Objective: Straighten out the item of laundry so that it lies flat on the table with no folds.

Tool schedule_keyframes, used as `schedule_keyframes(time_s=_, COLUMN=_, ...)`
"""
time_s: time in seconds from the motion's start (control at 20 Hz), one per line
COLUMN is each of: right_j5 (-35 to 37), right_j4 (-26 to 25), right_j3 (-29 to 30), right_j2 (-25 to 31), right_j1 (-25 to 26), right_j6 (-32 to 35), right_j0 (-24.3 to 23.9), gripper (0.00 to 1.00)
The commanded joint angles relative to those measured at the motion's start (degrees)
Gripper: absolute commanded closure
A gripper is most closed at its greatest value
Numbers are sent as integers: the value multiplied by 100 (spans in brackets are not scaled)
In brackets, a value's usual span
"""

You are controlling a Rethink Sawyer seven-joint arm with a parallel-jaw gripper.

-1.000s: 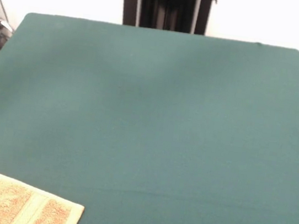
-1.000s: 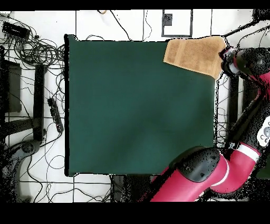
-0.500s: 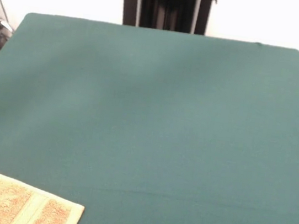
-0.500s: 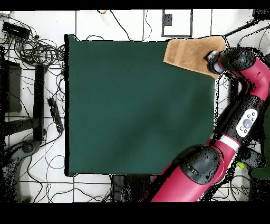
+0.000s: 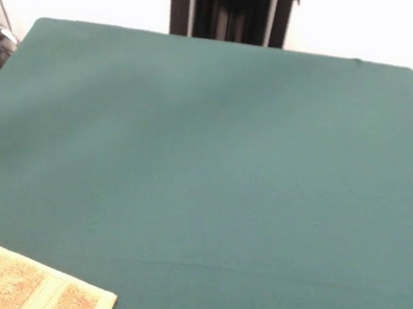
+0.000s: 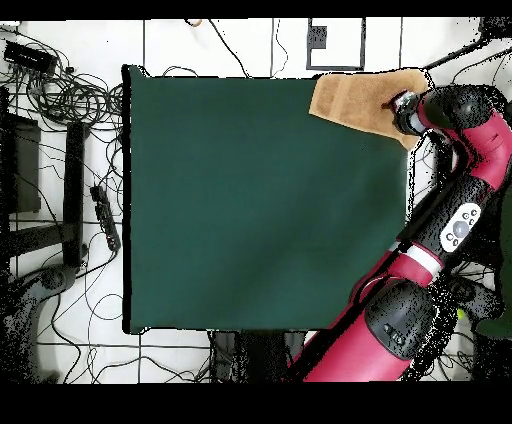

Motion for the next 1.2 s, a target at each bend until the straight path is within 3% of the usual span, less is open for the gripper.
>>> schedule_keyframes(time_s=0.05, right_j5=239, right_j4=-556, right_j3=452, right_j2=1419, right_j1=678, right_j6=-19, right_j0=342, gripper=0)
schedule_keyframes(time_s=0.3, right_j5=-652, right_j4=-93, right_j3=599, right_j2=1253, right_j1=860, right_j6=356, right_j0=367, gripper=0)
schedule_keyframes(time_s=0.65, right_j5=-1616, right_j4=550, right_j3=681, right_j2=500, right_j1=865, right_j6=1349, right_j0=575, gripper=0)
schedule_keyframes(time_s=0.9, right_j5=-1956, right_j4=892, right_j3=527, right_j2=-989, right_j1=491, right_j6=2314, right_j0=1089, gripper=0)
schedule_keyframes(time_s=1.05, right_j5=-1815, right_j4=1652, right_j3=627, right_j2=-1909, right_j1=281, right_j6=2621, right_j0=1279, gripper=0)
schedule_keyframes(time_s=1.2, right_j5=-1732, right_j4=2607, right_j3=1480, right_j2=-2973, right_j1=-271, right_j6=2962, right_j0=1264, gripper=0)
